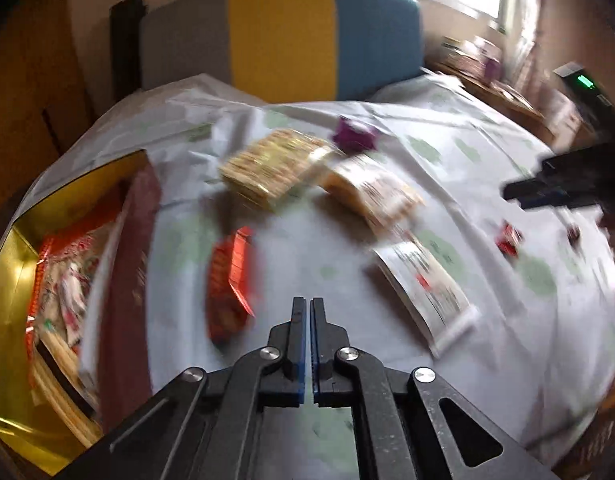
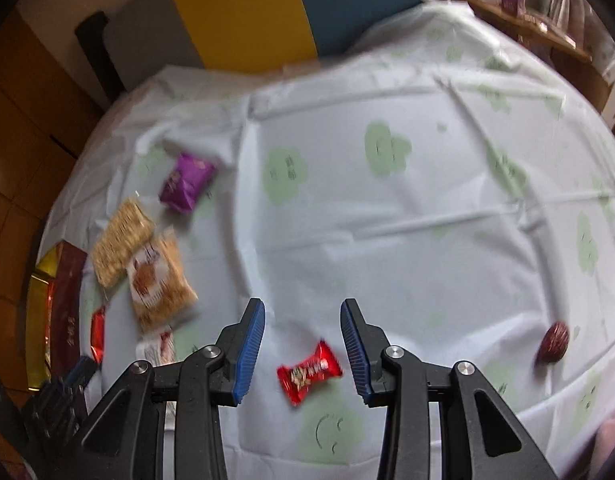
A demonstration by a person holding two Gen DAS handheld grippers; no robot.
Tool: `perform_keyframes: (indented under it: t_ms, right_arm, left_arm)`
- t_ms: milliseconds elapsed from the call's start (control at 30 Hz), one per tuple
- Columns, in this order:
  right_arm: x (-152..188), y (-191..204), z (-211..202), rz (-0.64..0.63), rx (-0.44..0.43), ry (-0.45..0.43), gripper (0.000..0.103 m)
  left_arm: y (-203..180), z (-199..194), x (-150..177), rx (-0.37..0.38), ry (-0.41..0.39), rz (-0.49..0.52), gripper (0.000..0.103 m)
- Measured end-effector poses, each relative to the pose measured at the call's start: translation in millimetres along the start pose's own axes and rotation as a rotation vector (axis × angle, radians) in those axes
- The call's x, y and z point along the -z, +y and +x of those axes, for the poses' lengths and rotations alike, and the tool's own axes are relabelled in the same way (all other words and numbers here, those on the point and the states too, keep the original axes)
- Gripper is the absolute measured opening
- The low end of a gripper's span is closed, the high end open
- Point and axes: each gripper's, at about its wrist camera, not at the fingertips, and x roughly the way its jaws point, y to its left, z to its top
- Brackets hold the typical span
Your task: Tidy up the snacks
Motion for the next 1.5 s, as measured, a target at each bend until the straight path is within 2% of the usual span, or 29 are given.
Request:
perform_keyframes:
  t_ms: [100, 233, 367, 400, 433, 467, 500, 600, 633, 667, 767, 833, 933, 1033, 1200, 1233, 1333, 1400, 1433, 1500]
  right_arm:
    - [5.9, -8.0, 9.7, 0.043, 0.003, 0.071, 0.040]
    - [13.5, -13.3, 19.1, 0.088, -0.014, 0.152, 0.040]
    - [15.4, -7.8, 29.1, 0.083, -0.018, 0.187, 0.040]
    - [14.8, -5.6, 30.6, 0.082, -0.028, 0.186, 0.040]
    - [14.7, -1.9, 32.9, 0.070, -0.033, 0.188, 0.040]
    - [15.1, 3.2, 35.0, 0.044, -0.025, 0.189, 0.040]
    - [16.3, 11.4, 36.7, -0.004, 0.005, 0.182, 0.039]
    - [20.7, 30.9, 38.7, -0.113, 0.080, 0.156, 0.025]
    - [21.9, 34.7, 38.8, -0.132, 0.088, 0.153, 0.025]
    - [22.9, 37.3, 39.3, -0.146, 0.096, 0.152, 0.025]
    - [25.1, 43.1, 38.8, -0.172, 0.113, 0.149, 0.025]
    - [28.1, 45.3, 37.5, -0.192, 0.124, 0.148, 0.025]
    - [31.4, 48.9, 37.5, -0.210, 0.134, 0.148, 0.025]
    - [31.9, 50.6, 39.2, -0.207, 0.127, 0.153, 0.025]
    - [27.2, 49.4, 39.1, -0.217, 0.129, 0.155, 0.025]
    - [25.8, 49.5, 39.1, -0.219, 0.130, 0.155, 0.025]
    - [24.6, 50.2, 38.3, -0.222, 0.132, 0.154, 0.025]
    - [25.3, 48.1, 37.0, -0.224, 0.132, 0.153, 0.025]
    - [26.3, 48.0, 36.4, -0.225, 0.134, 0.152, 0.025]
    - [27.4, 48.7, 38.0, -0.226, 0.136, 0.152, 0.025]
  left_arm:
    - [-4.6, -0.7, 16.2, 0.093, 0.008, -0.017, 0.001]
    - [-6.1, -0.4, 26.2, 0.168, 0.057, -0.027, 0.001]
    - [3.9, -13.1, 26.6, 0.224, 0.025, -0.071, 0.003]
    - [7.1, -16.7, 24.5, 0.212, 0.013, -0.077, 0.005]
    - [10.3, -20.7, 21.1, 0.182, 0.002, -0.079, 0.011]
    - [13.2, -23.4, 18.9, 0.161, -0.006, -0.081, 0.017]
    - [15.5, -23.8, 12.9, 0.131, -0.012, -0.081, 0.019]
    - [24.8, -20.3, -7.1, 0.071, -0.001, -0.094, 0.023]
    - [26.6, -14.9, -14.9, 0.075, 0.022, -0.093, 0.035]
    - [28.0, -8.7, -20.6, 0.066, 0.046, -0.096, 0.042]
    - [29.7, 6.0, -32.1, 0.031, 0.080, -0.080, 0.042]
    - [32.5, 16.1, -36.5, -0.028, 0.084, -0.075, 0.042]
    - [41.2, 40.0, -36.1, -0.011, 0.183, -0.127, 0.041]
    - [39.3, 37.6, -30.9, 0.046, 0.141, -0.134, 0.051]
    - [36.9, 26.6, -25.1, 0.165, 0.087, -0.149, 0.050]
    - [32.1, 27.0, -26.1, 0.199, 0.091, -0.135, 0.043]
    - [18.7, 30.1, -25.5, 0.220, 0.108, -0.100, 0.039]
    - [16.1, 24.8, -25.5, 0.242, 0.083, -0.116, 0.037]
    - [17.1, 14.9, -25.4, 0.228, 0.051, -0.120, 0.037]
    - [19.1, 6.3, -28.2, 0.186, 0.036, -0.127, 0.039]
